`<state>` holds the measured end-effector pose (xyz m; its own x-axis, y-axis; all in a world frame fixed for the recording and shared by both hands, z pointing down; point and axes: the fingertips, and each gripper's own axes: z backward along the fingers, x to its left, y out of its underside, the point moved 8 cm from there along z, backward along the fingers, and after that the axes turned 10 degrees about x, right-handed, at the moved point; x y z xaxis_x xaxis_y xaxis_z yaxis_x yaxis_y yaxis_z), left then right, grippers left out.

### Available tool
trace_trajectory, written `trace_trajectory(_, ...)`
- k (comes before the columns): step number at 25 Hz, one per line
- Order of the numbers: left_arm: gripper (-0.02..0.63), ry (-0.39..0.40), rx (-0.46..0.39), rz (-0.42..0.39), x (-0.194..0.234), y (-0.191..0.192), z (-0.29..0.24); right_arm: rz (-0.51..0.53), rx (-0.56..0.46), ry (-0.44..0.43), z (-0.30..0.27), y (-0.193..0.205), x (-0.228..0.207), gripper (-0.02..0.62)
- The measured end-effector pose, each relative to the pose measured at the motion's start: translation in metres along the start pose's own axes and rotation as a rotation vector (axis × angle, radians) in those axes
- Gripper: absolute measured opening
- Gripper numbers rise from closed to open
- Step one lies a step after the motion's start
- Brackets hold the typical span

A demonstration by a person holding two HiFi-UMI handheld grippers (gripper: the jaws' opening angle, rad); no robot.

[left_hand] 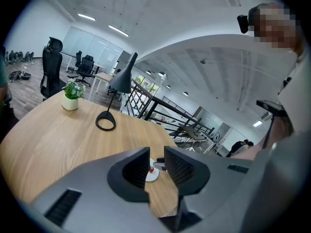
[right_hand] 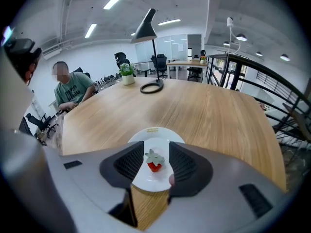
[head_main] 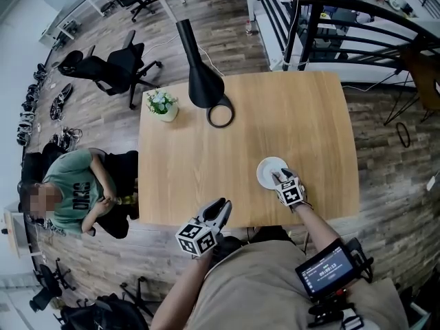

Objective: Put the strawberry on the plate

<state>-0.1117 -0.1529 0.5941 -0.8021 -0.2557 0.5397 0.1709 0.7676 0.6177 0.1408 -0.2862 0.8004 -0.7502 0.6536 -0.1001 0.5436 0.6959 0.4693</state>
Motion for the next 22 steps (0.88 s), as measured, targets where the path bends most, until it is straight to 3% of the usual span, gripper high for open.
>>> trace_trajectory(13, 0.075, 0.057, -0.053, 0.011, 0.007, -0.006, 0.022, -0.129, -0.439, 0.057, 0.133, -0.043, 0.019, 0.146)
trace_trajectory(22, 0.075, 0.146, -0.185, 0.045, 0.014, -0.017, 0.092, -0.057, -0.680, 0.071, 0.233, -0.107, 0.102, 0.146)
